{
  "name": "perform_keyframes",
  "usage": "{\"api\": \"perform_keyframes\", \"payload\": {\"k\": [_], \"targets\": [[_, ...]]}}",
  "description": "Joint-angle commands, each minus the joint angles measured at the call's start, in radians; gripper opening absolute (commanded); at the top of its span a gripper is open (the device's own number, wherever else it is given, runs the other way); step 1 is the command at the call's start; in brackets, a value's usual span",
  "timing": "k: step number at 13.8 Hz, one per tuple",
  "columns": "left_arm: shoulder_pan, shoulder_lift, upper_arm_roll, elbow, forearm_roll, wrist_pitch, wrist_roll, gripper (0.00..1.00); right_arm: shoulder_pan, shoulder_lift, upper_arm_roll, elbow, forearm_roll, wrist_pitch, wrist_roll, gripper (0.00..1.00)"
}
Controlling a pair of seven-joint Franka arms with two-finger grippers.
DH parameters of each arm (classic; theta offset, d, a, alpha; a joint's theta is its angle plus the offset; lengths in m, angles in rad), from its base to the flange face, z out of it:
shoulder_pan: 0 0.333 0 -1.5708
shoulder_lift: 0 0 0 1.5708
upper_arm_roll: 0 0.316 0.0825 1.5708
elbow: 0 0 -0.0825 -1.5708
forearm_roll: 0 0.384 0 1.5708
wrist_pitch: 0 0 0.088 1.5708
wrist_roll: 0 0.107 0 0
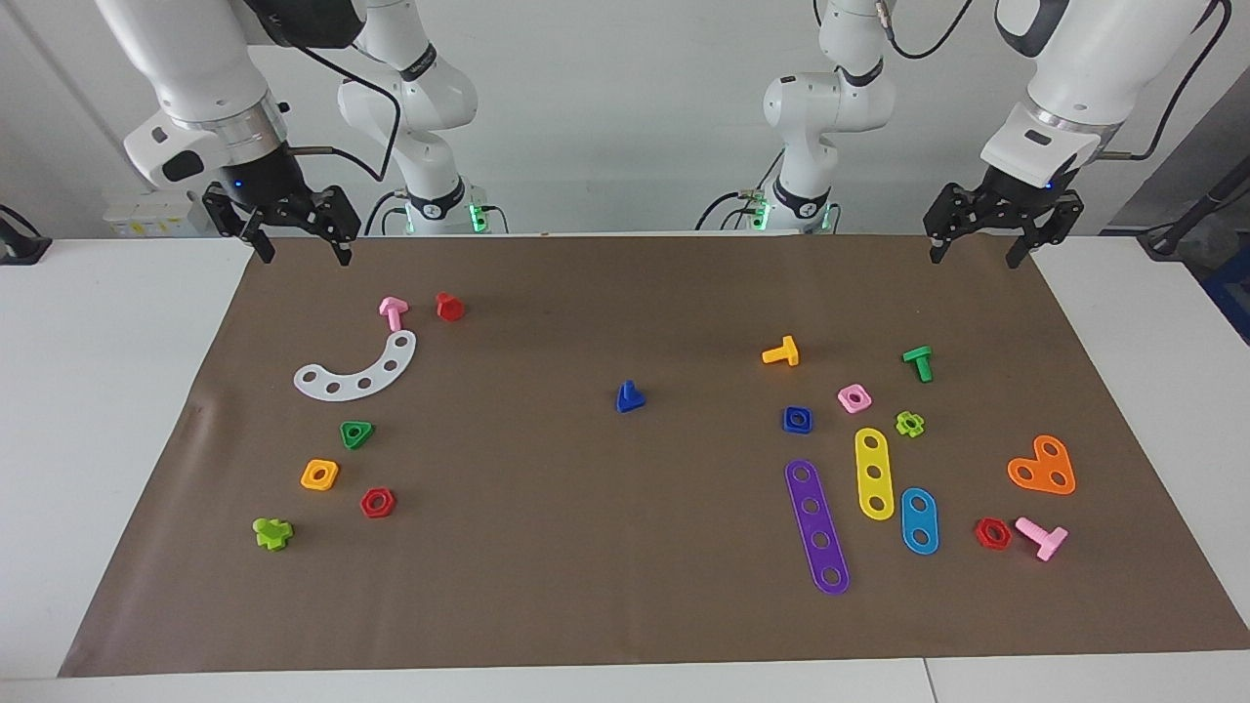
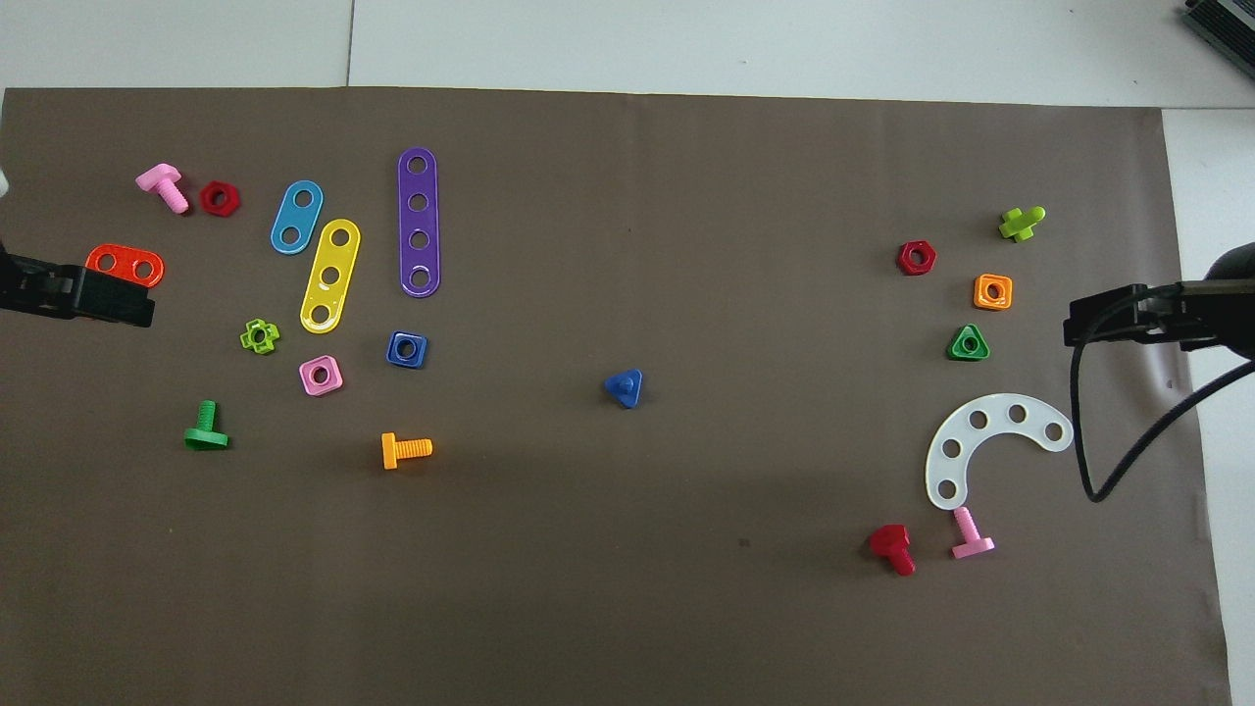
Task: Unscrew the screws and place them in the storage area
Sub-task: 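Reach the right gripper toward the blue bolt in the middle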
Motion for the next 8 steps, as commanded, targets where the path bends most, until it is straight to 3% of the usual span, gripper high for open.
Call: {"api": "perform_keyframes", "payload": {"k": [1, 5, 8], "targets": [[0.023, -0.015, -0.009, -0.013, -0.014, -0.010, 0.005, 1.00, 0.062, 0.001, 0.018, -0.012, 0.015, 0.022, 0.069, 1.00], [0.023, -0.015, -0.009, -0.013, -0.014, -0.010, 0.005, 1.00, 0.206, 0.064, 0.024, -0.012, 0.021, 0.101, 0.253, 1.00], [0.023, -0.015, -0.007, -0.013, -0.014, -0.012, 0.005, 1.00, 0.337, 0.162, 0.024, -0.012, 0.046, 0.228, 0.420, 1.00]]}}
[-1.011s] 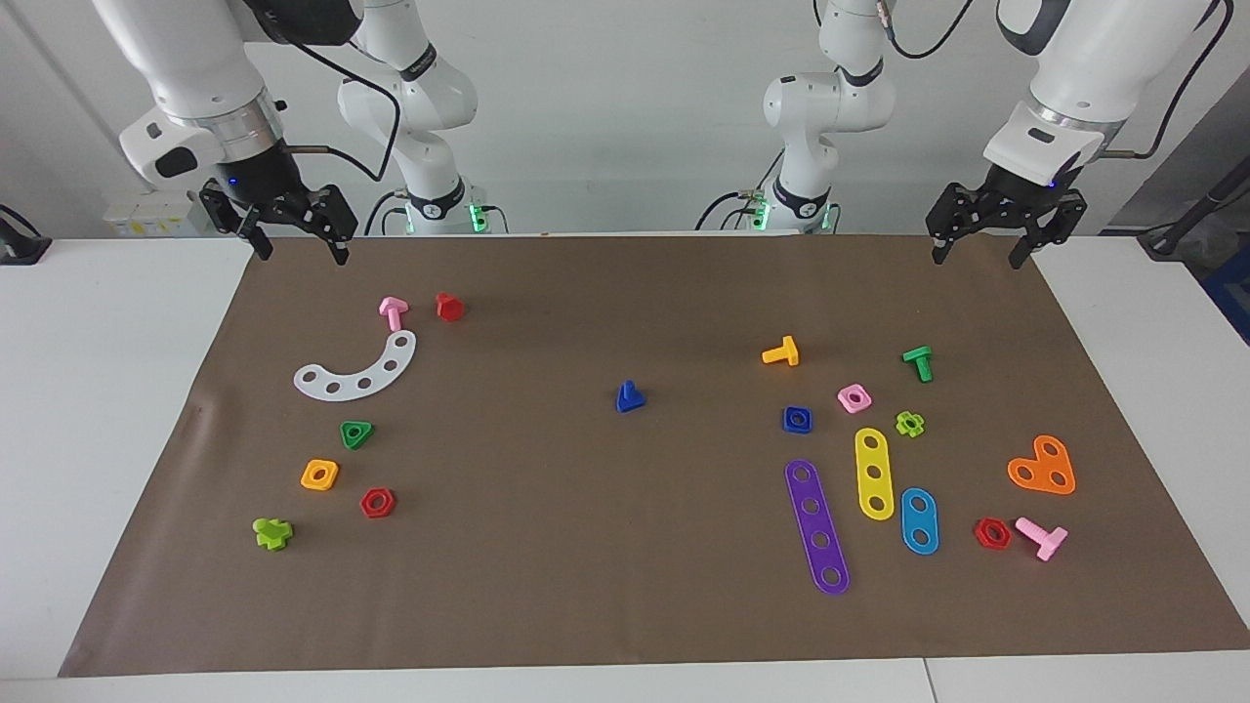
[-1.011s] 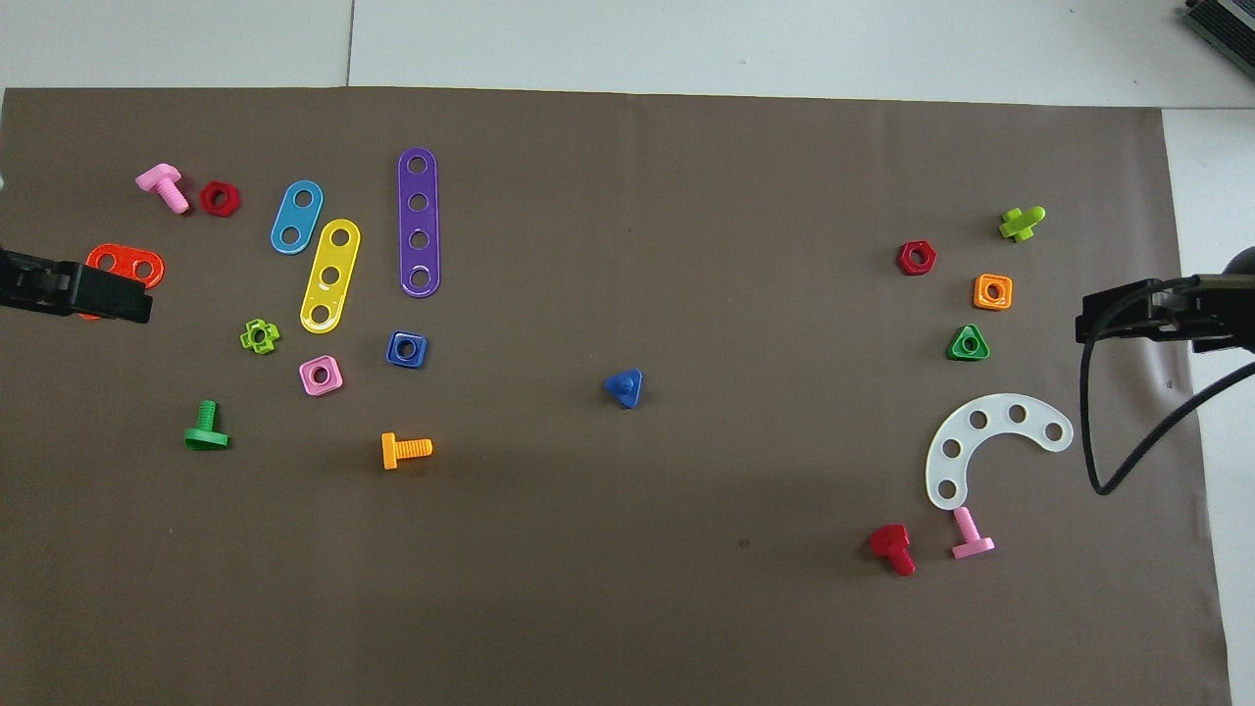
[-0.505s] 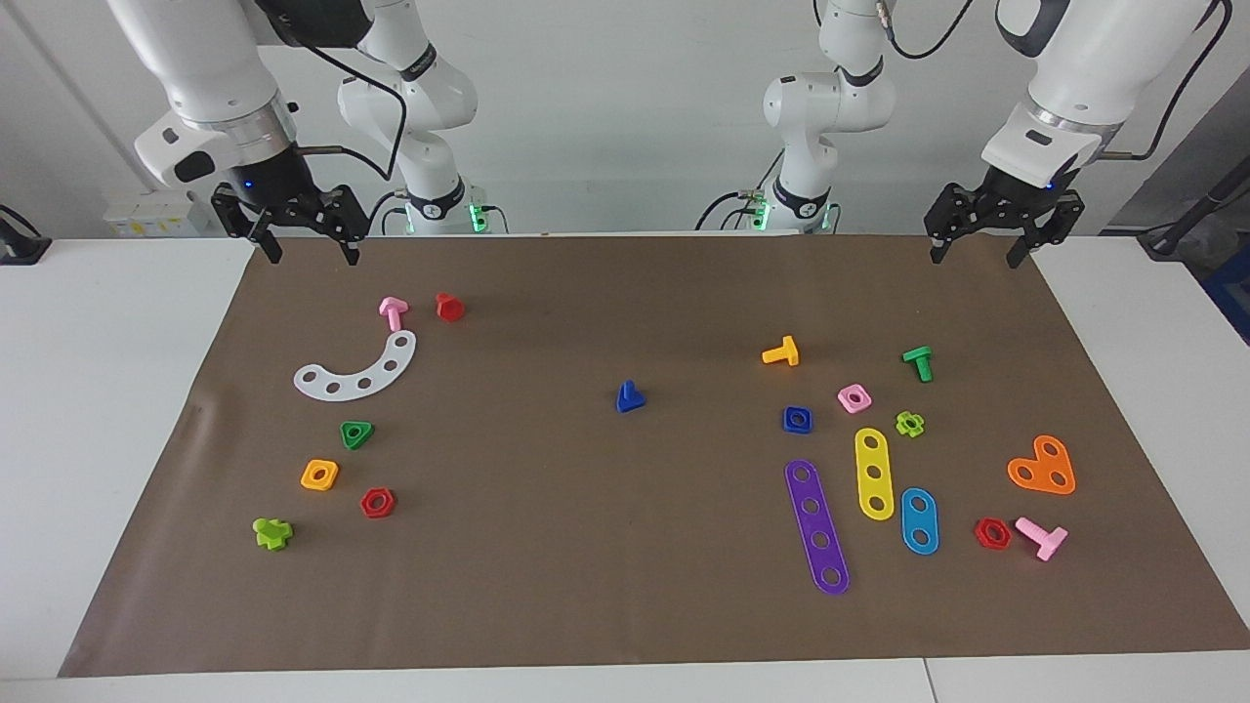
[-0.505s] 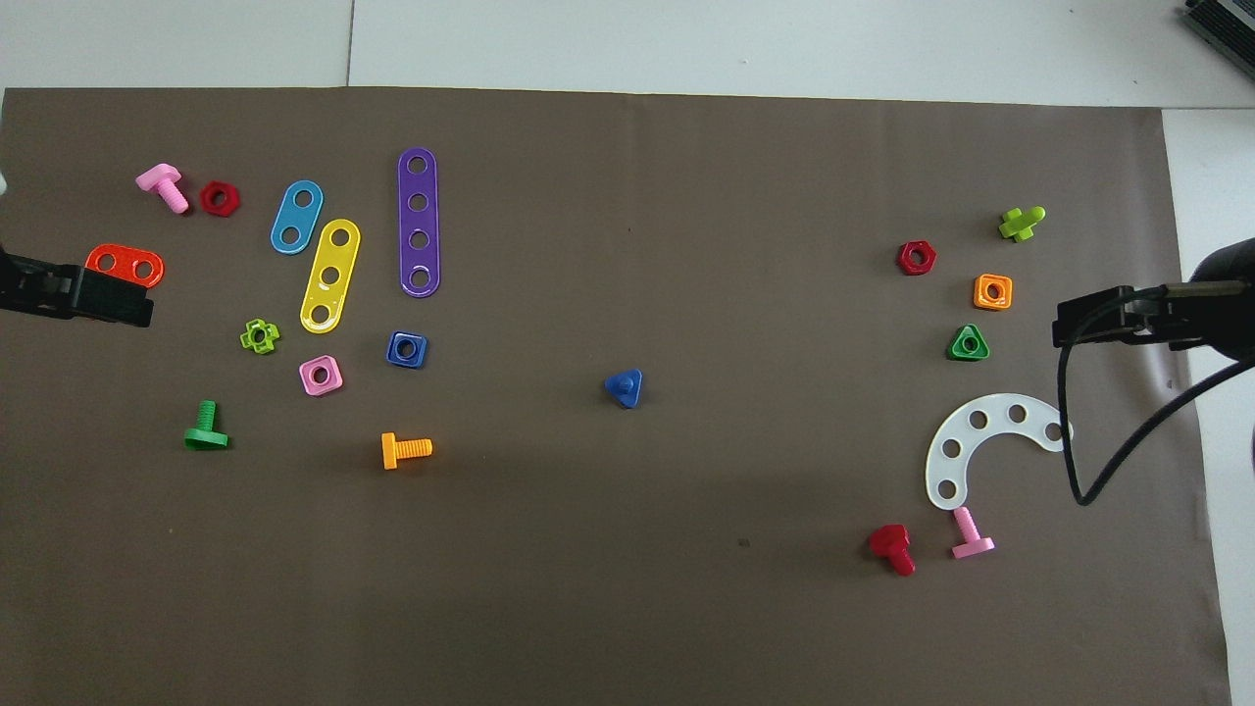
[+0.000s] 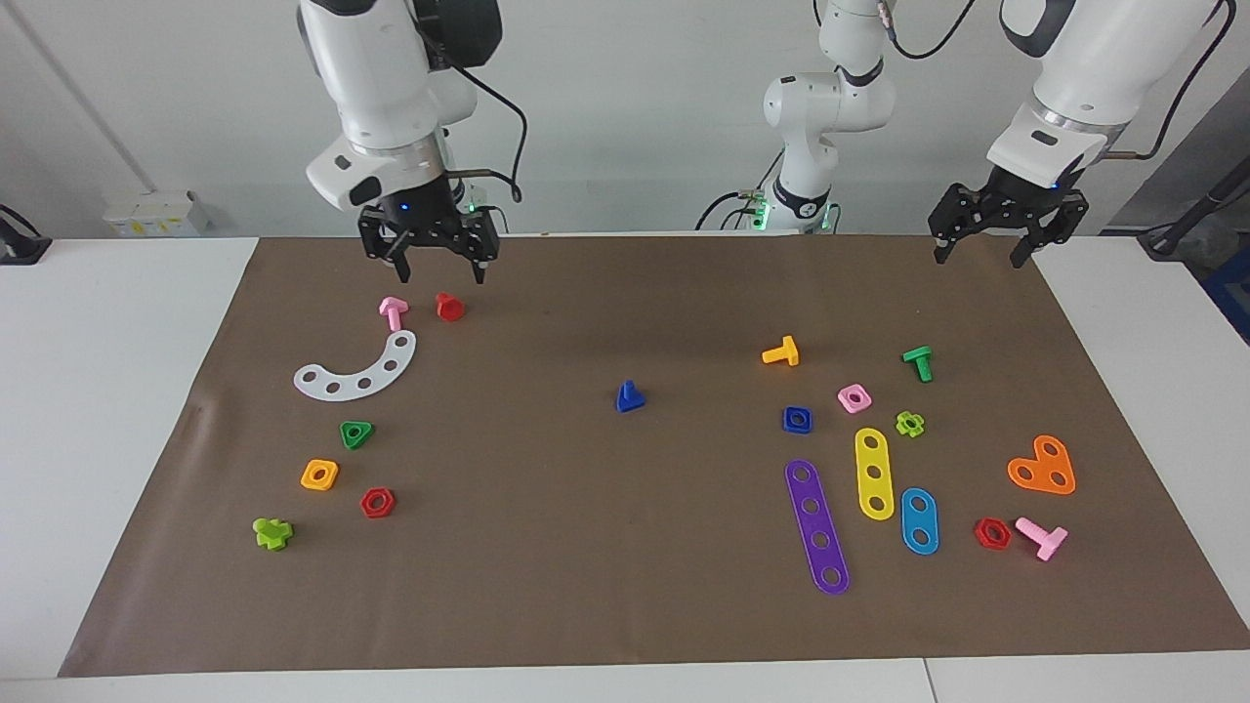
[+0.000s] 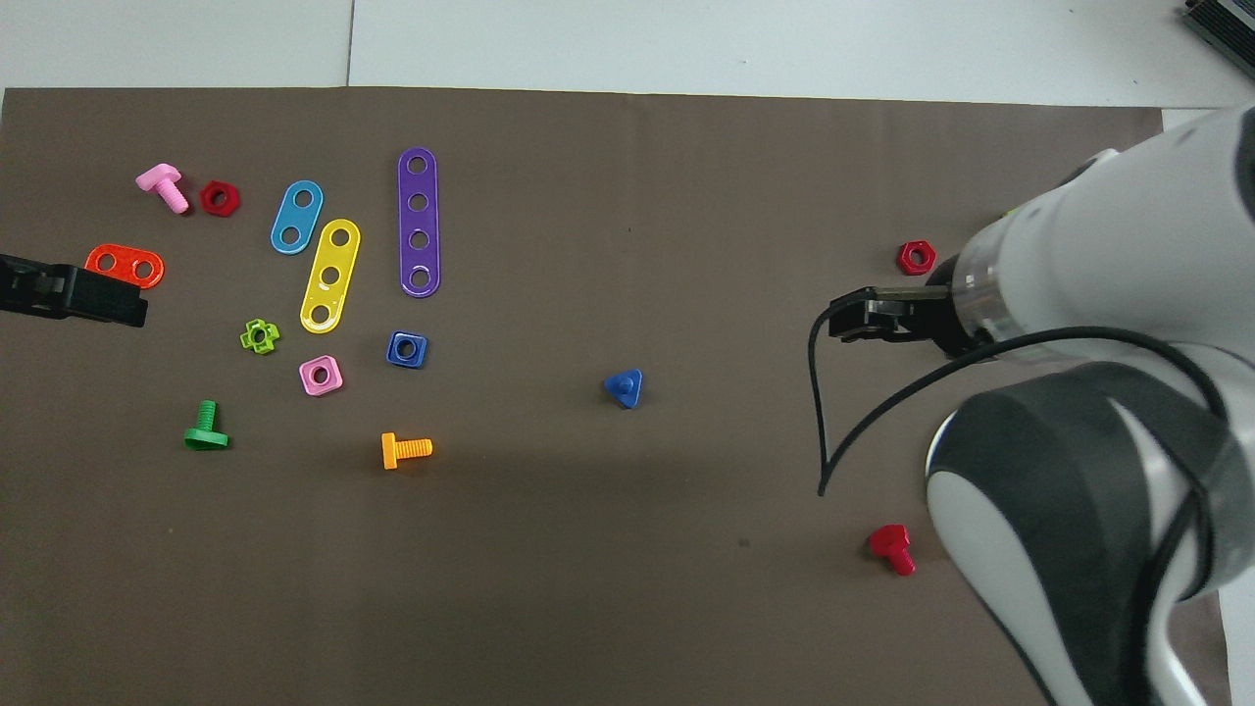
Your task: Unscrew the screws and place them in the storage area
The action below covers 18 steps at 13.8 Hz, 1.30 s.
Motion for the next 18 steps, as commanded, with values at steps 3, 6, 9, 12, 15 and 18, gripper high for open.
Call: {"api": "perform_keyframes", "payload": {"k": [3, 6, 9, 12, 15, 18], "targets": [[0.015, -0.015, -0.009, -0.013, -0.014, -0.009, 0.005, 1.00, 0.172, 0.201, -0.001, -0.001, 0.024, 0.260, 0.206, 1.00], [0.015, -0.015, -0.009, -0.013, -0.014, -0.009, 0.005, 1.00, 0.238, 0.291, -0.001, -0.015, 0.021, 0.351, 0.224, 1.00], [0.015, -0.015, -0.009, -0.013, -0.014, -0.010, 0.005, 1.00, 0.249, 0.317, -0.001, -0.081, 0.018, 0.442, 0.228, 1.00], [0.015, -0.015, -0.009, -0.013, -0.014, -0.009, 0.005, 1.00, 0.270, 0.360, -0.001, -0.173, 0.019, 0.584, 0.233, 1.00], [0.015, -0.015, -0.009, -0.013, -0.014, -0.009, 0.005, 1.00, 0.275, 0.374, -0.001, -0.171, 0.019, 0.597, 0.239, 0.93], [0.015, -0.015, -0.009, -0.013, -0.014, -0.009, 0.005, 1.00, 0.293, 0.378, -0.001, -0.187, 0.019, 0.598, 0.239, 0.73]]}}
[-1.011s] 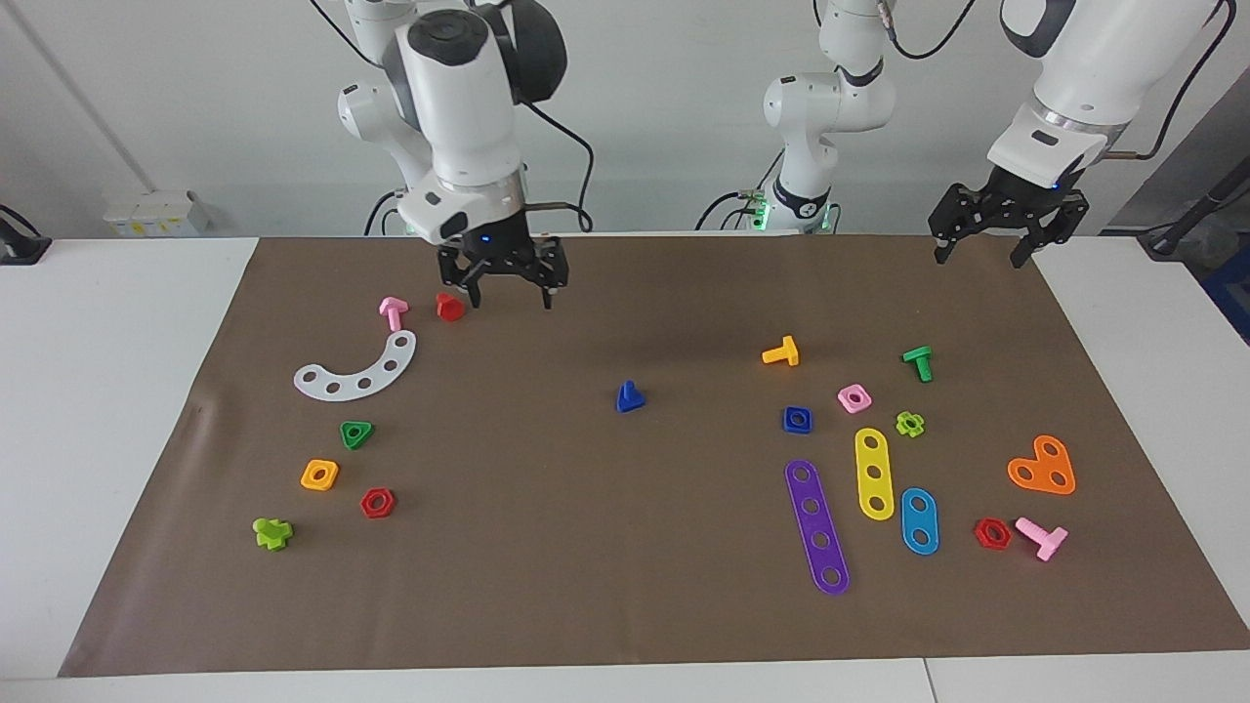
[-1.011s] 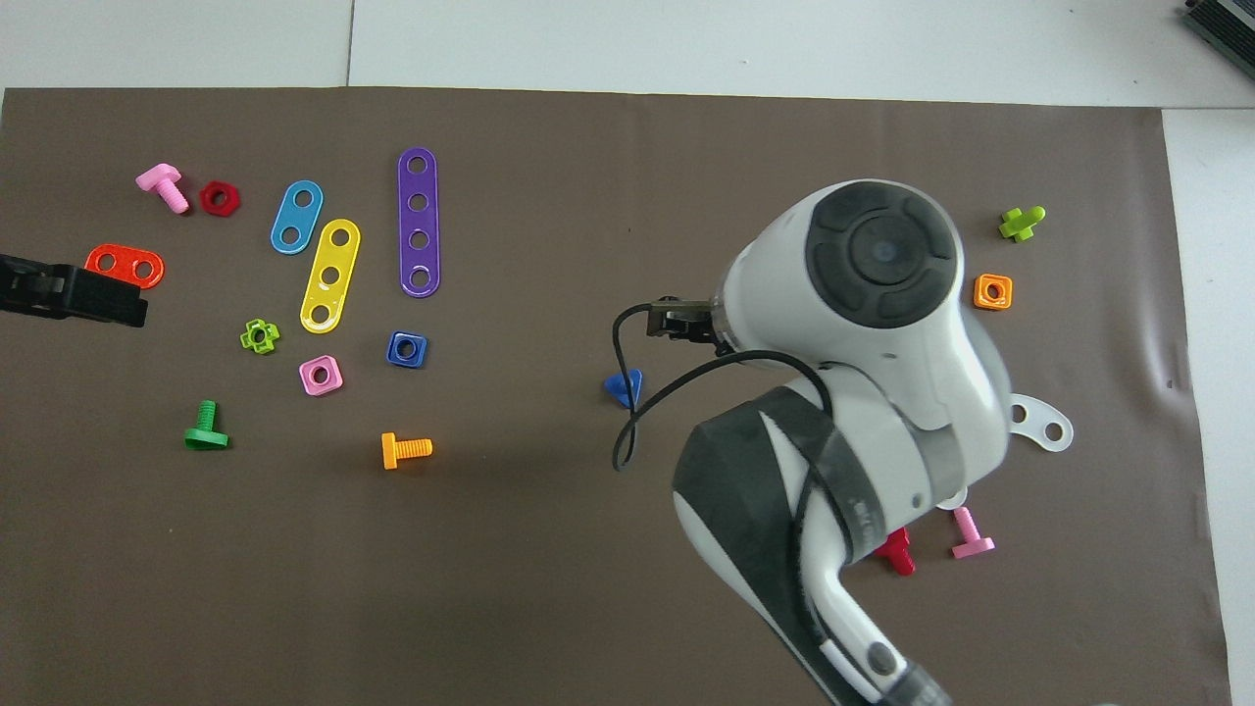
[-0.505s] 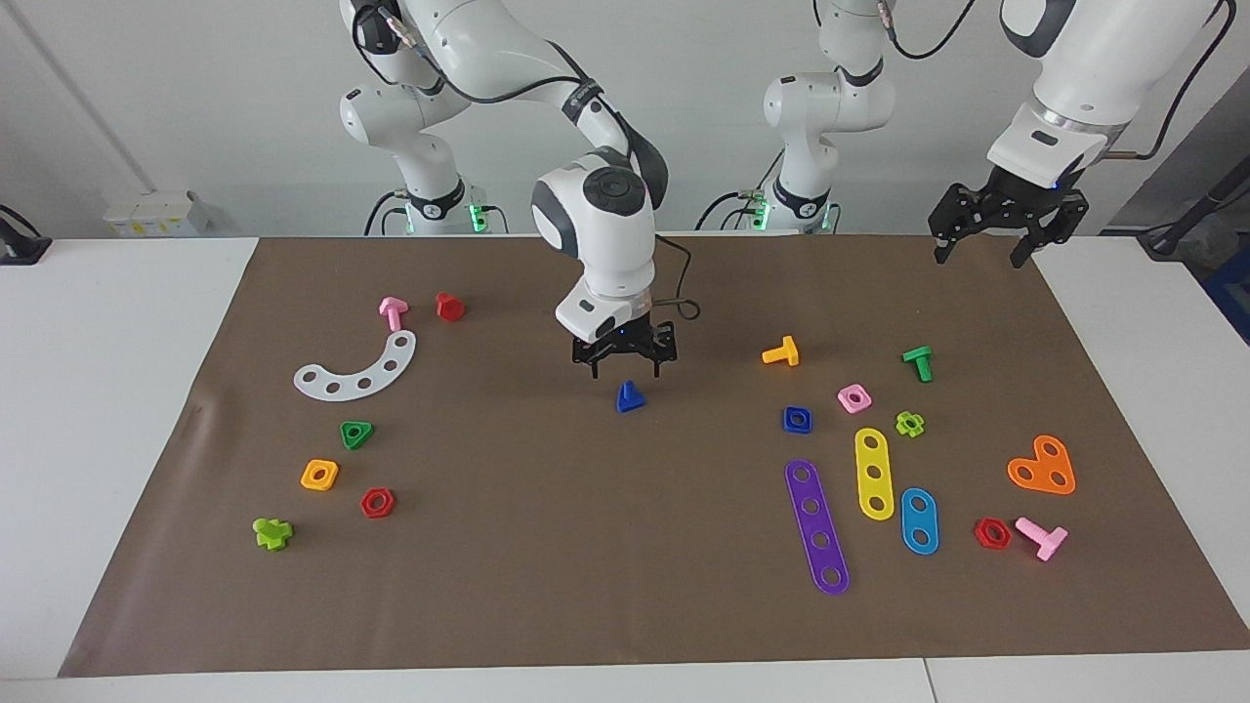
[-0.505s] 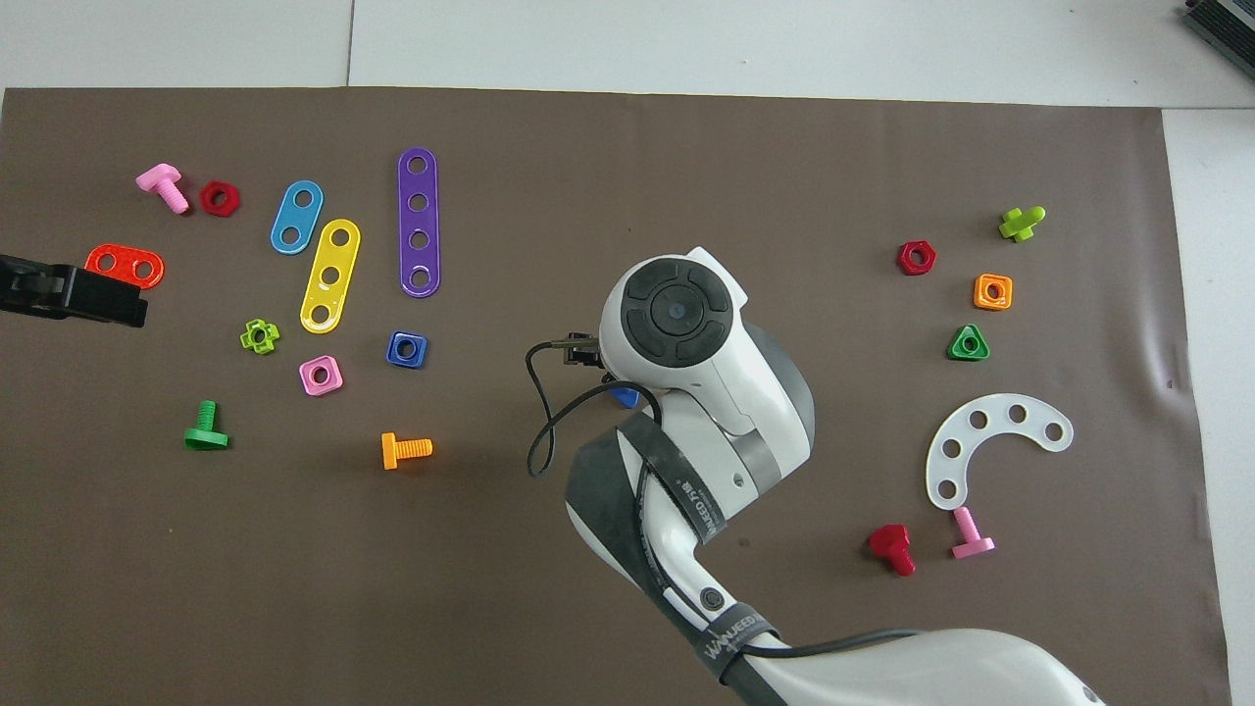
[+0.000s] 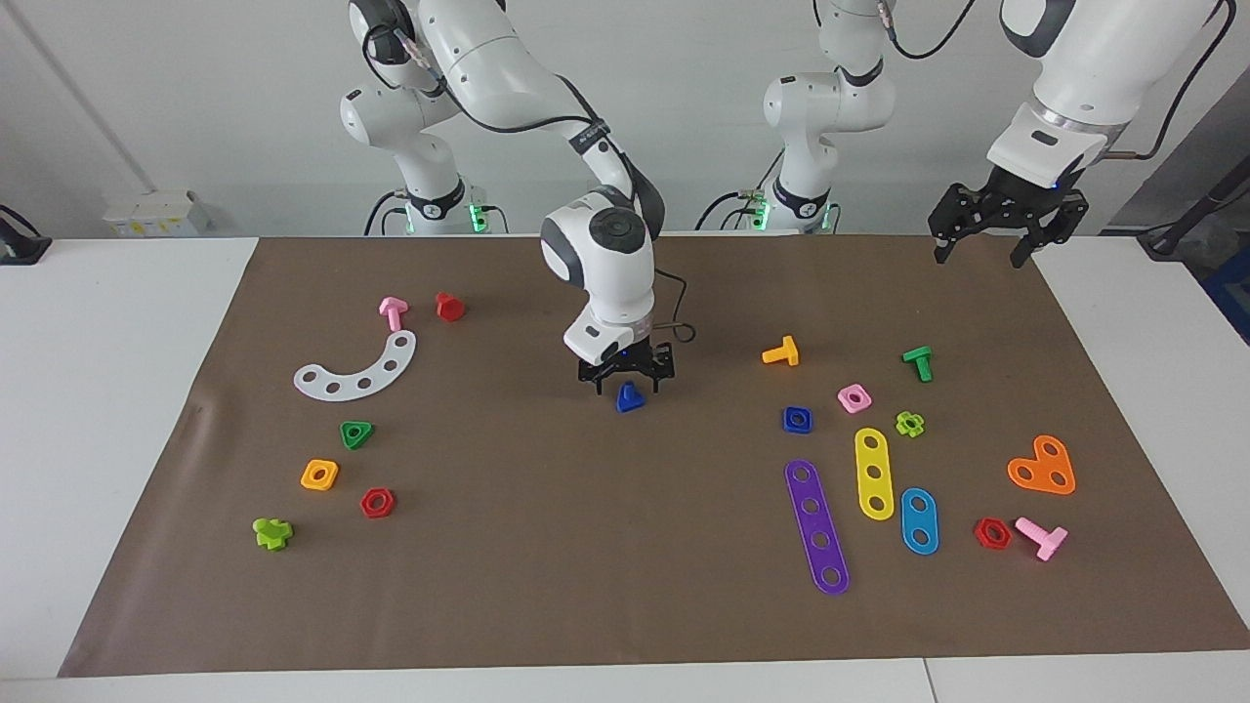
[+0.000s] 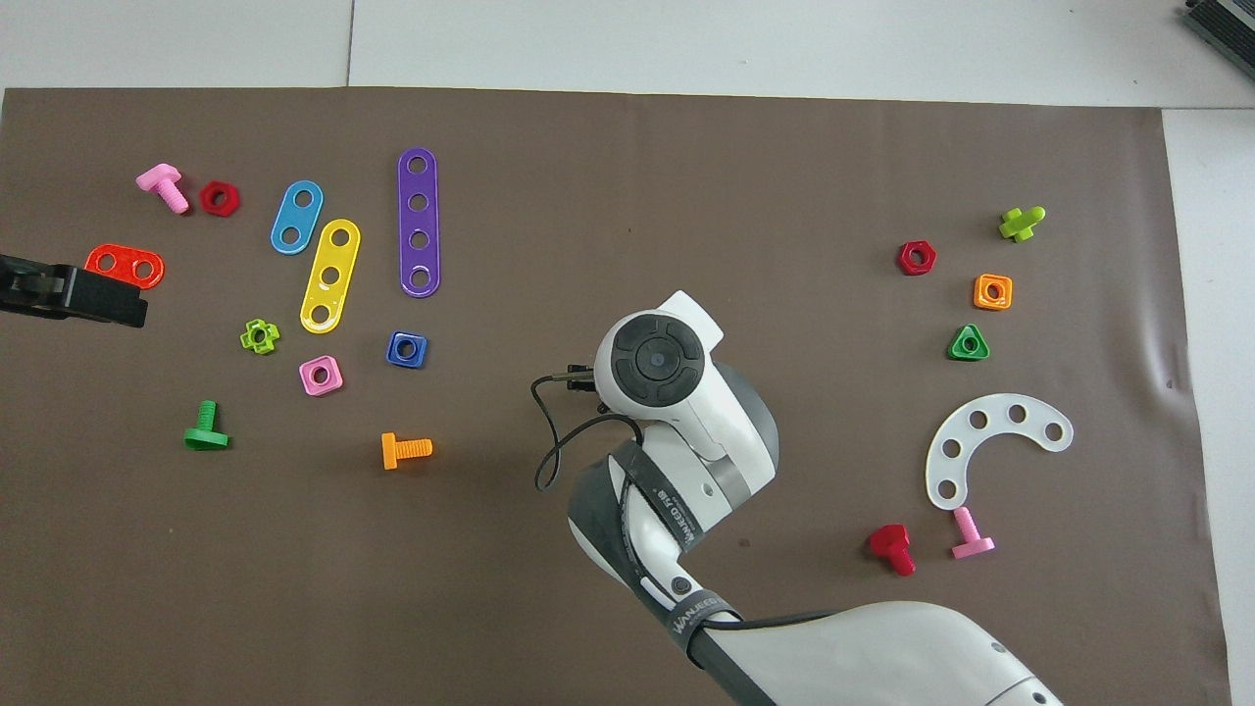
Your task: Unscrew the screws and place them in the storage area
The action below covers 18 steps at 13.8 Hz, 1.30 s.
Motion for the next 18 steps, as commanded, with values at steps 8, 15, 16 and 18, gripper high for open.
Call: {"api": "perform_keyframes", "payload": {"k": [8, 15, 16, 18], "targets": [[0.014, -0.015, -0.007, -0.013, -0.014, -0.010, 0.005, 1.00, 0.014, -0.011, -0.005, -0.047, 0.002, 0.027, 0.025, 0.51], [0.014, -0.015, -0.008, -0.013, -0.014, -0.010, 0.005, 1.00, 0.022, -0.014, -0.006, -0.079, -0.013, 0.105, 0.037, 0.51], [0.014, -0.015, -0.008, -0.013, -0.014, -0.010, 0.005, 1.00, 0.022, -0.014, -0.006, -0.079, -0.021, 0.105, 0.037, 0.51], [0.014, -0.015, -0.007, -0.013, -0.014, -0.010, 0.005, 1.00, 0.023, -0.014, -0.008, -0.079, -0.031, 0.102, 0.037, 0.50]]}}
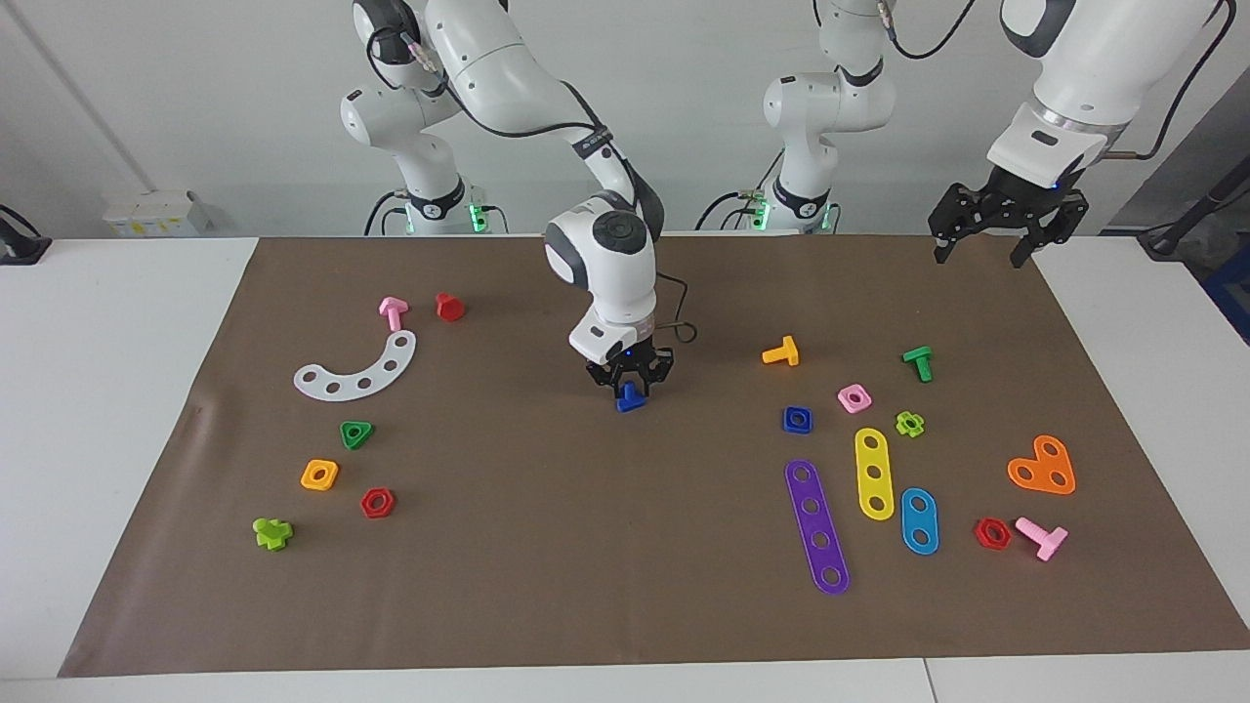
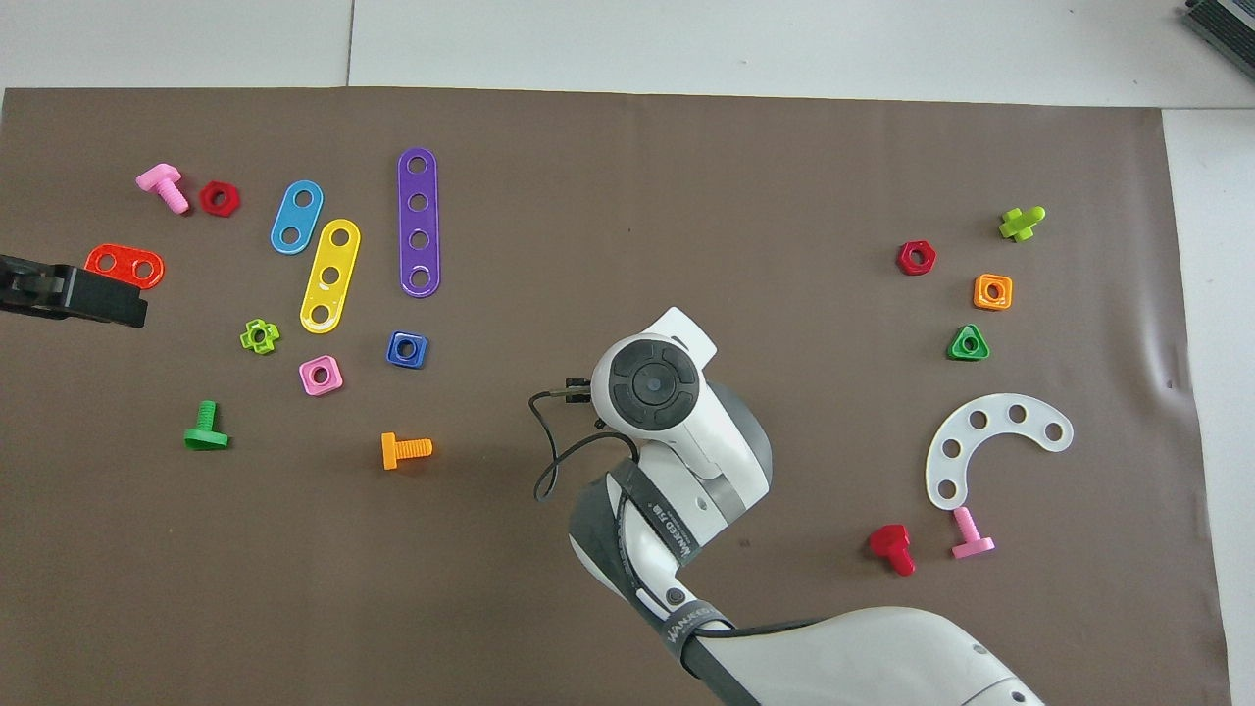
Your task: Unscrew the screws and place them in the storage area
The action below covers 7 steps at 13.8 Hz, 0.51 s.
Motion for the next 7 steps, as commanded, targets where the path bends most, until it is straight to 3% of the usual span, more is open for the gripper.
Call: {"api": "perform_keyframes", "payload": {"k": [1, 7], "targets": [[0.014, -0.015, -0.007, -0.013, -0.014, -0.008, 0.005, 1.00, 0.005, -0.016, -0.005, -0.022, -0.041, 0.021, 0.035, 0.50], [0.014, -0.015, -0.007, -0.013, -0.014, -0.009, 0.005, 1.00, 0.005, -0.019, -0.006, -0.016, -0.058, 0.010, 0.039, 0.49]]}}
